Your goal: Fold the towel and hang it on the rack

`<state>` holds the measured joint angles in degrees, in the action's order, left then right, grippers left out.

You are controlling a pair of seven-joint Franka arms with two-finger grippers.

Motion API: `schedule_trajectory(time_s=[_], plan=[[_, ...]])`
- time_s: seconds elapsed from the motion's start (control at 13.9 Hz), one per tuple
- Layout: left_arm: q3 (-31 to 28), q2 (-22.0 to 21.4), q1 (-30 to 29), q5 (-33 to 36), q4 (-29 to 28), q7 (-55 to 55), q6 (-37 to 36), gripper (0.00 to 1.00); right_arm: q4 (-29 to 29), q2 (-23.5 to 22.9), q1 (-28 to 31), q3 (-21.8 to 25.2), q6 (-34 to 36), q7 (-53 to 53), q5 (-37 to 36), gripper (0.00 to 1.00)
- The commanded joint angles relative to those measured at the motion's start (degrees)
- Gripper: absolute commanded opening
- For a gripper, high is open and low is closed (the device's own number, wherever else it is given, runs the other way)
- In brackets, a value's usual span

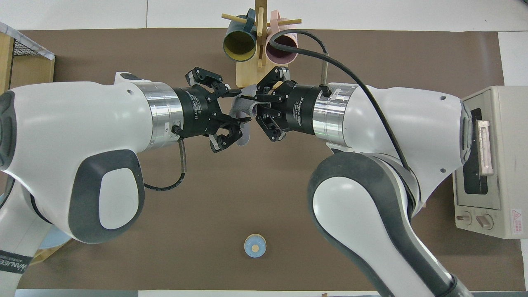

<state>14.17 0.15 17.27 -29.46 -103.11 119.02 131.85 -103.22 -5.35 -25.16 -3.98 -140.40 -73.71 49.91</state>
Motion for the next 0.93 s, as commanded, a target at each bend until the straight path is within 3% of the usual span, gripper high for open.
schedule_trajectory(time_s=[0.0, 0.36, 0.57, 0.86], plan=[[-0.72, -2.35, -0.91, 1.16, -3.06, -4.56, -0.1, 1.0, -4.34, 2.35, 0.72, 0.2, 5.11, 15.99, -4.18, 0.0], [-0.81, -4.98, -6.88, 1.16, -7.36, -23.26, -5.01, 1.0, -10.94, 5.7, 5.28, 0.29, 13.12, 45.09, -20.7, 0.0], [-0.9, -5.95, -12.85, 1.16, -8.07, -41.61, -13.09, 1.0, -12.26, 6.14, 10.29, 0.29, 17.07, 61.1, -27.13, 0.0], [-1.07, -6.39, -22.17, 2.21, -7.99, -65.96, -19.51, 1.0, -12.18, 6.49, 14.08, 0.29, 21.39, 74.57, -38.54, 0.0]])
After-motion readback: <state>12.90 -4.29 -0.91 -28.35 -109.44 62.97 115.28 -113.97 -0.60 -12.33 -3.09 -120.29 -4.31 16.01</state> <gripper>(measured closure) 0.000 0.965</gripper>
